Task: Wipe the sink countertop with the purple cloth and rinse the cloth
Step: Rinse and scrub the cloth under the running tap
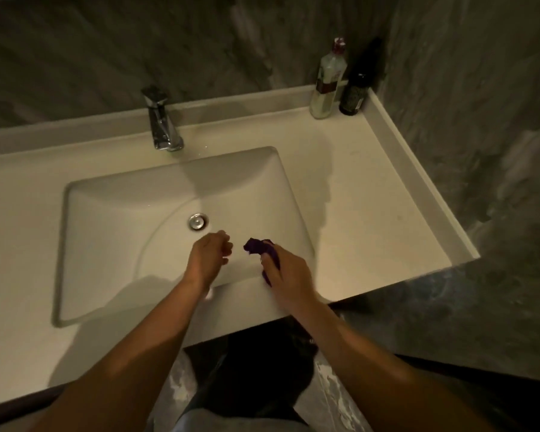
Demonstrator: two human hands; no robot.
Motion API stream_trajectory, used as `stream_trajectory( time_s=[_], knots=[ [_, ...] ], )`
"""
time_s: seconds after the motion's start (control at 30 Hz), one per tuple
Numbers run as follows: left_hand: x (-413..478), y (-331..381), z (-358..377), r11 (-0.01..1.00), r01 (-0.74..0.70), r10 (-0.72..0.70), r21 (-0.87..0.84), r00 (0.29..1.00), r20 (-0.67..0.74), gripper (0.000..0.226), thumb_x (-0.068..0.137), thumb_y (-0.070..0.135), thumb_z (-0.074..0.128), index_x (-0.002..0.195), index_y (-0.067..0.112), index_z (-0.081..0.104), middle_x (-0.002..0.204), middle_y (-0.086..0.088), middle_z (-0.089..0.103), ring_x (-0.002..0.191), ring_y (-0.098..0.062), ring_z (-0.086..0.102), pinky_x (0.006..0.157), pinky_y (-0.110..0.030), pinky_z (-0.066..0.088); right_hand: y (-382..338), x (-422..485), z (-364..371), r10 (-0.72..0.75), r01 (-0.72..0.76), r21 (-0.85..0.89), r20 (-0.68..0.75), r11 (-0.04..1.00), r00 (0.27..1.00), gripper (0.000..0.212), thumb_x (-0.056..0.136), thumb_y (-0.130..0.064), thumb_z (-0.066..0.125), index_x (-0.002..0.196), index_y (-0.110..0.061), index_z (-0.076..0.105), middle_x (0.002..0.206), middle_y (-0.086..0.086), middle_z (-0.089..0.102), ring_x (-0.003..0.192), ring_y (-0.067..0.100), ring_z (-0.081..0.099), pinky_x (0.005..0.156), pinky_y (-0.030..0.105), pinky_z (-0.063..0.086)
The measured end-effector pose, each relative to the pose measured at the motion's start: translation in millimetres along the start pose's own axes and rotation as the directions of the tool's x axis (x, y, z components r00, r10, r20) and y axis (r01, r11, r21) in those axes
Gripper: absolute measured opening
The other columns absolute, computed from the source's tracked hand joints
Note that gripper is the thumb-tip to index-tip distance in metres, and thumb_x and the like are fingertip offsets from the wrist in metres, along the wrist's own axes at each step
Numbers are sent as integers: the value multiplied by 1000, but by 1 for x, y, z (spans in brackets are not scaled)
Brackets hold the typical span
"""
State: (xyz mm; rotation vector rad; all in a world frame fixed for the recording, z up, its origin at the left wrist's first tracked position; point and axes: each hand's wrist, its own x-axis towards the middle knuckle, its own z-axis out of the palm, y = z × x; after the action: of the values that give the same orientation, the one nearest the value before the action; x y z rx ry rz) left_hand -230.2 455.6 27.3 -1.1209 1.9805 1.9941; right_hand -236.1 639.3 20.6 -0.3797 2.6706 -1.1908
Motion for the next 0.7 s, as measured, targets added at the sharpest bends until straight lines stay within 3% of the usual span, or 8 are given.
stream_trajectory(
  time_s=[0.13, 0.2, 0.27, 0.33, 0.4, 0.5, 0.6, 0.7],
  knots=[
    [-10, 19, -15, 900, 261, -204, -349, 960, 191, 62, 101, 58, 44, 121, 4, 69, 111, -16, 75, 103, -31, 70, 92, -46, 56, -52, 28, 21, -110, 109, 129, 5, 986, 994, 40, 103, -40, 42, 134, -26, 63, 110, -2, 75, 95, 15, 71, 87, 37, 58],
    [-11, 30, -27, 791, 320, -180, -522, 936, 301, 68, 98, 63, 43, 128, 7, 68, 120, -13, 76, 112, -29, 70, 96, -46, 53, -75, 48, 34, -182, 181, 64, 10, 981, 983, 41, 103, -38, 41, 137, -24, 61, 116, 1, 70, 101, 19, 67, 91, 40, 56],
    [-7, 39, -39, 651, 349, -119, -674, 924, 364, 66, 97, 62, 47, 133, 10, 67, 135, -15, 70, 129, -32, 64, 112, -46, 44, -95, 64, 46, -216, 223, -56, 110, 973, 970, 53, 101, -45, 33, 143, -22, 55, 129, 5, 64, 116, 24, 60, 100, 45, 51],
    [0, 45, -51, 580, 337, -85, -742, 930, 357, 59, 97, 58, 54, 128, 11, 71, 135, -16, 70, 129, -32, 65, 118, -45, 40, -108, 78, 58, -207, 250, -126, 283, 960, 936, 69, 99, -55, 19, 156, -23, 40, 158, 7, 45, 147, 29, 36, 120, 49, 33],
    [12, 47, -63, 551, 336, -85, -764, 933, 349, 57, 96, 55, 58, 130, 11, 70, 135, -16, 70, 130, -32, 64, 119, -46, 39, -116, 93, 67, -191, 270, -142, 414, 952, 890, 71, 100, -57, 10, 162, -26, 27, 172, 5, 22, 160, 27, 10, 128, 50, 16],
    [39, 44, -79, 507, 360, -102, -783, 927, 360, 52, 95, 46, 62, 133, 10, 68, 140, -17, 67, 129, -34, 64, 114, -48, 45, -126, 122, 68, -123, 112, 51, 457, 992, 881, 52, 111, -44, 24, 159, -26, 36, 171, 2, 24, 160, 21, 13, 129, 44, 13],
    [73, 43, -92, 523, 338, -94, -783, 935, 342, 41, 95, 42, 61, 120, 11, 73, 126, -17, 72, 117, -36, 67, 101, -48, 53, -148, 167, 57, -64, 24, 198, 197, 980, 978, 47, 107, -41, 42, 145, -17, 57, 149, 5, 59, 136, 18, 53, 118, 42, 39],
    [103, 47, -101, 485, 353, -130, -800, 934, 333, 31, 92, 38, 66, 107, 14, 79, 118, -12, 75, 112, -33, 70, 99, -46, 54, -180, 227, 46, -9, 15, 270, -25, 963, 1000, 31, 105, -31, 52, 127, -13, 65, 106, 1, 72, 98, 19, 67, 92, 44, 57]
  ],
)
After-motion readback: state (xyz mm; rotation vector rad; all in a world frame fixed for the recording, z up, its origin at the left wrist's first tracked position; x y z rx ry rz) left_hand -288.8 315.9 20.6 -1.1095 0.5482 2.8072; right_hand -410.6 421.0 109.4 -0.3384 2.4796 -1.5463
